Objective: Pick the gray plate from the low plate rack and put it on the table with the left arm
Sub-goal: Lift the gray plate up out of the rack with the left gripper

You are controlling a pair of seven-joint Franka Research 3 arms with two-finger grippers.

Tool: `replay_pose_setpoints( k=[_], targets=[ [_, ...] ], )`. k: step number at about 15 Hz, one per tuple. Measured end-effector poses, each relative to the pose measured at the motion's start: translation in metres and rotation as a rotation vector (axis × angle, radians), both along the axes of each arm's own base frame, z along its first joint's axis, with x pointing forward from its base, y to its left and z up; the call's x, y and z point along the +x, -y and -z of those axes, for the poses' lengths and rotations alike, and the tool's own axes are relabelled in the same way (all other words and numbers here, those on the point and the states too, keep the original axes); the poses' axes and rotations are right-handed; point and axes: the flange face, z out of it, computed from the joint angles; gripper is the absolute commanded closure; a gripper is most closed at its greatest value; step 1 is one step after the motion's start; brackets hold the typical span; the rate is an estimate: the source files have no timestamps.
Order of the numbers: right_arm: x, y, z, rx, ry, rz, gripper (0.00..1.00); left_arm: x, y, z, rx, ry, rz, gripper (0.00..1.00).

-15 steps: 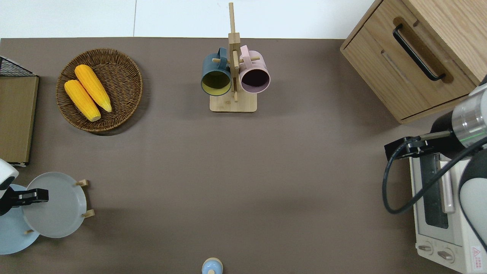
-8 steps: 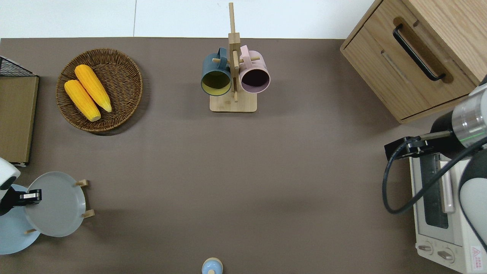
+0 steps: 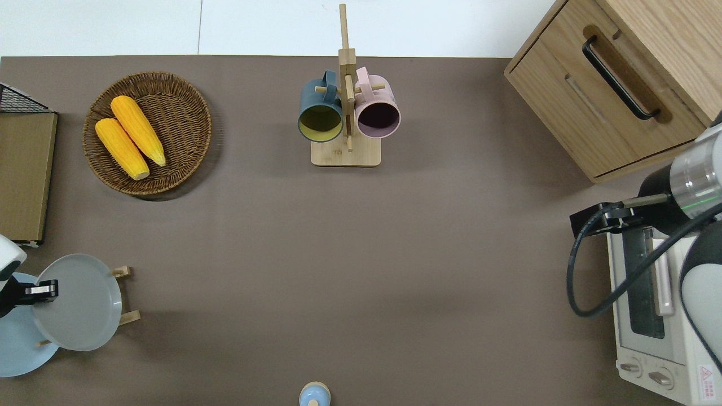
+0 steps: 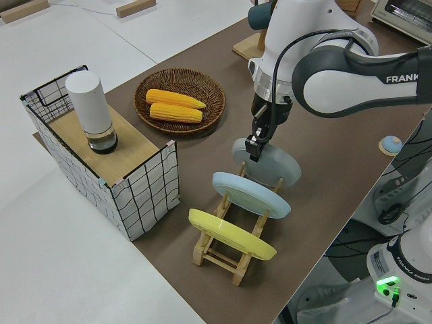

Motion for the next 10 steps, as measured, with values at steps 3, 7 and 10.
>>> replay_pose_setpoints(
  k=[3,7,10],
  targets=[
    [0.0,0.0,0.0,0.0,0.0,0.0,0.017,0.003,-0.001,-0.032,0.007,-0.008,-0.008,0.97],
    [0.0,0.0,0.0,0.0,0.0,0.0,0.017,0.006,0.012,-0.078,0.019,-0.027,-0.001,0.96],
    [0.0,0.0,0.0,0.0,0.0,0.0,0.017,0.008,0.022,-0.102,0.028,-0.03,0.009,0.96]
  ],
)
